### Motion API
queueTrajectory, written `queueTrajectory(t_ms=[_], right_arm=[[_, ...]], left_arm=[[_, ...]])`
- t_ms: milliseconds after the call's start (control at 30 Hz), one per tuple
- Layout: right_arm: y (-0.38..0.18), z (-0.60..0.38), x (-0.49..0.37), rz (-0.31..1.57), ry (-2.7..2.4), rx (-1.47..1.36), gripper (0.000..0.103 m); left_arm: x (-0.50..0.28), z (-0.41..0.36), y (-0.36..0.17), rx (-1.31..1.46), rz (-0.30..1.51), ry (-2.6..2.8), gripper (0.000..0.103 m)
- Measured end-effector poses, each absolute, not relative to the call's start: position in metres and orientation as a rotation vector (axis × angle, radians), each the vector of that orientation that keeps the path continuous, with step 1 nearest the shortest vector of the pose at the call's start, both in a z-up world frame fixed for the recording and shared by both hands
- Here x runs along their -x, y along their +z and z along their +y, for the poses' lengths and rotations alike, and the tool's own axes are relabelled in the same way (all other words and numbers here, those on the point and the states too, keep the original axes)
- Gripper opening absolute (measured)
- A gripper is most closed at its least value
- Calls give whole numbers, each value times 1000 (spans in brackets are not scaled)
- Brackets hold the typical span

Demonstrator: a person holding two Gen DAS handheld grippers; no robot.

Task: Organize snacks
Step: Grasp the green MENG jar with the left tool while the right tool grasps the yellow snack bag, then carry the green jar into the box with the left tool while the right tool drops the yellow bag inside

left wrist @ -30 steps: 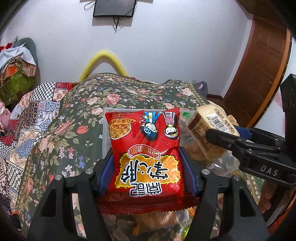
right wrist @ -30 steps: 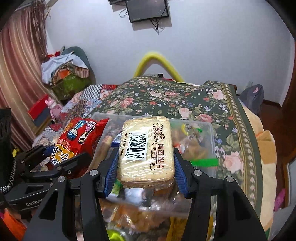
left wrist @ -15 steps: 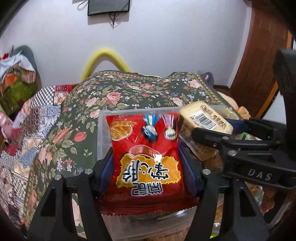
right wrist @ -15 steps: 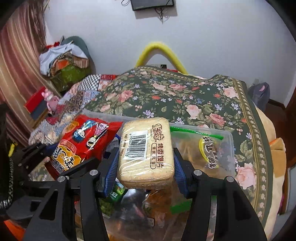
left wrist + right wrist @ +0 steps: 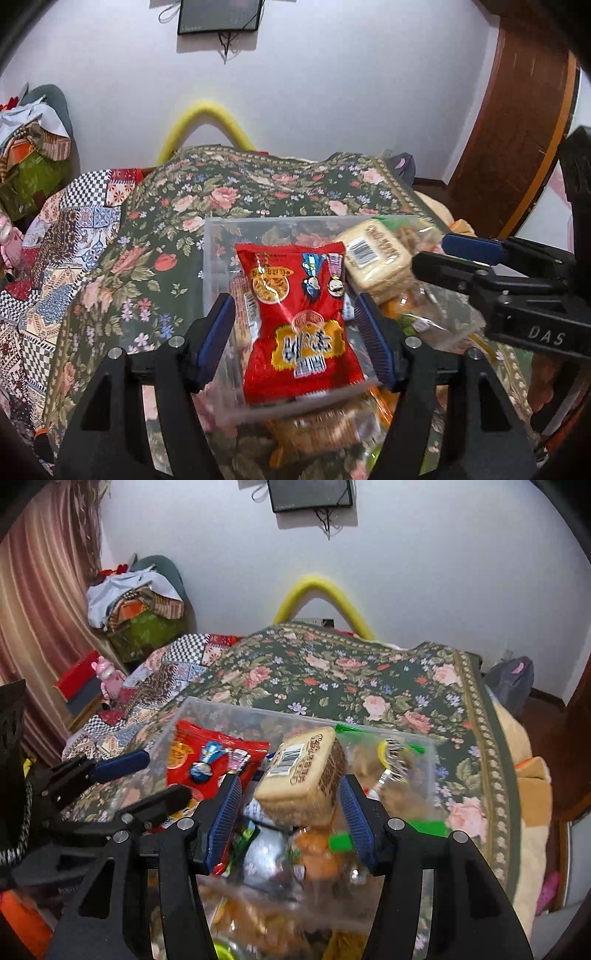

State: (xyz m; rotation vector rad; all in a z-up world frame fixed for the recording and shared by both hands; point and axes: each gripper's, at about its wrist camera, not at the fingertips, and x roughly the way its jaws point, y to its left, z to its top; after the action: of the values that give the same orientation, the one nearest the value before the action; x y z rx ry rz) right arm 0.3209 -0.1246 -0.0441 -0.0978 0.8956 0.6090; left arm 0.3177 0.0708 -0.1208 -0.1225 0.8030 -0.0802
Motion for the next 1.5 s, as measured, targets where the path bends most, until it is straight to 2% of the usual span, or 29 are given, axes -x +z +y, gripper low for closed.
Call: queueTrajectory(t_ms=[333, 400, 467, 967, 1033, 1133, 1200, 1233, 1333, 1367, 1433, 1500], right_arm=[[-28, -168, -278, 851, 591, 82, 58], [-34, -178, -272, 865, 578, 83, 65], [-42, -188, -266, 873, 548, 94, 68], [-119, -222, -274, 1038, 448, 42, 70], [-126, -221, -276, 1053, 454, 28, 67], [-128, -221, -277, 1057, 466, -15, 57], [-128, -223, -278, 1057, 471, -49, 47], [-128, -223, -277, 1060, 476, -60, 47], [-129, -224, -275, 1054, 469, -70, 45], [-129, -224, -275, 1054, 469, -71, 44], [-129, -224, -275, 1052, 467, -76, 39], [-129, -226, -277, 1051, 465, -79, 28]], left_arm=[[-268, 57, -111, 113, 815, -112, 69], [-259, 52, -113, 112, 821, -121, 69], [-251, 43, -117, 114, 833, -131, 69], [-240, -2, -173, 146, 978, -205, 69], [-241, -6, -178, 141, 985, -208, 69], [-239, -14, -186, 119, 988, -204, 69], [-238, -21, -190, 105, 991, -202, 69], [-238, -22, -192, 98, 993, -202, 69], [-235, -28, -198, 86, 992, -207, 56], [-235, -30, -200, 85, 997, -209, 46], [-234, -29, -200, 84, 990, -209, 46], [-231, -29, -199, 81, 980, -214, 45]])
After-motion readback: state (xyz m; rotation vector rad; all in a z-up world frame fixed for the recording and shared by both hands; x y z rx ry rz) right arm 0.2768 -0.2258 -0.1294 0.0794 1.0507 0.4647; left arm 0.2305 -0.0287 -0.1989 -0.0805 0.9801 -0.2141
